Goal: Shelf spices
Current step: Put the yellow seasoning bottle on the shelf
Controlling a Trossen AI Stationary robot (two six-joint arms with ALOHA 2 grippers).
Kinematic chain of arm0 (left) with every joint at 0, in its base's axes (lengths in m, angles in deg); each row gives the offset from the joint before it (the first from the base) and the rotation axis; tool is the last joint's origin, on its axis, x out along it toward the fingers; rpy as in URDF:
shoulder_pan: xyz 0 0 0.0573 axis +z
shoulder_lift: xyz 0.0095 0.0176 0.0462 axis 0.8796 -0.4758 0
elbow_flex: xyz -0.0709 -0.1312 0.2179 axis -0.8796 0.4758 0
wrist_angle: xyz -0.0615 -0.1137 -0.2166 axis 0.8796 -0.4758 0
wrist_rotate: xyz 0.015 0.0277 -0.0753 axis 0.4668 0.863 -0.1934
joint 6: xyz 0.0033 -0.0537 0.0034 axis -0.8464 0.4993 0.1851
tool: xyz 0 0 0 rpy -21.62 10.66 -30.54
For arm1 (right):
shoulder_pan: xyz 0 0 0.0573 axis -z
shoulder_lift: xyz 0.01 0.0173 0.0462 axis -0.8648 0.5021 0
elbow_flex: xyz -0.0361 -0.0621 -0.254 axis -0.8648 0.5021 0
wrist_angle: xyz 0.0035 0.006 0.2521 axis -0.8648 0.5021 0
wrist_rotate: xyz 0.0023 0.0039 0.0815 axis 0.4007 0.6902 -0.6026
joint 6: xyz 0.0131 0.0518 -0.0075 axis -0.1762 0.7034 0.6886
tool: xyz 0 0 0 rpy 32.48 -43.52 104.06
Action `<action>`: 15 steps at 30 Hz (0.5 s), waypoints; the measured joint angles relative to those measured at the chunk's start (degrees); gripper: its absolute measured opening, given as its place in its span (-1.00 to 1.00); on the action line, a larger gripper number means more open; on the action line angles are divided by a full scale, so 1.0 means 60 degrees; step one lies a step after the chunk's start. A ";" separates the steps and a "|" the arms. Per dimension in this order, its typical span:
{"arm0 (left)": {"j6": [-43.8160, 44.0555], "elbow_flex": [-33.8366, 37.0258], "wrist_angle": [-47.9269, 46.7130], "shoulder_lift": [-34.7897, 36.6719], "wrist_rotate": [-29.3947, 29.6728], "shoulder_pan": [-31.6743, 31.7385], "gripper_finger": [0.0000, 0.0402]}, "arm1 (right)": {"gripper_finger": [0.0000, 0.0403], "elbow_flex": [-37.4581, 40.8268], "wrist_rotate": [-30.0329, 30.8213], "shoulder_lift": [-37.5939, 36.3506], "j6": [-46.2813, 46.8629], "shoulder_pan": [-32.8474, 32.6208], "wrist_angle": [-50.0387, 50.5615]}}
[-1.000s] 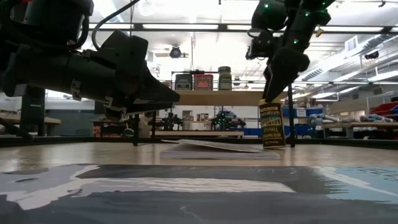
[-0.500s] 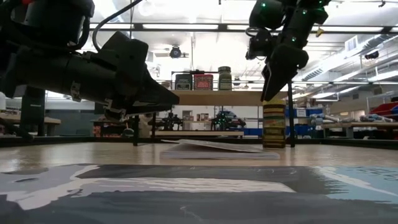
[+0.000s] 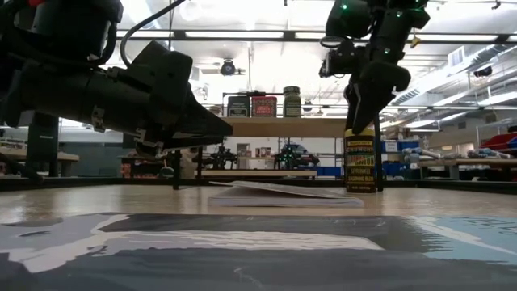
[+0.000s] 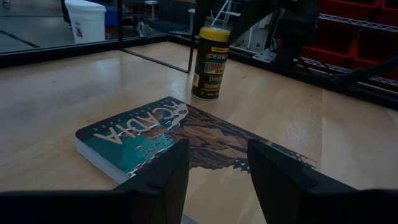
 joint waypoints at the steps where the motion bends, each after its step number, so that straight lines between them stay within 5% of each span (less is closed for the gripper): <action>1: 0.0002 0.0000 -0.0002 0.0000 0.0002 0.0000 -0.17 | 0.44 0.0000 0.0004 0.0000 -0.0015 0.0021 -0.0015; 15: 0.0003 0.0000 -0.0007 0.0000 0.0002 0.0000 -0.17 | 0.44 0.0000 -0.0309 -0.0004 -0.0184 0.0503 0.0260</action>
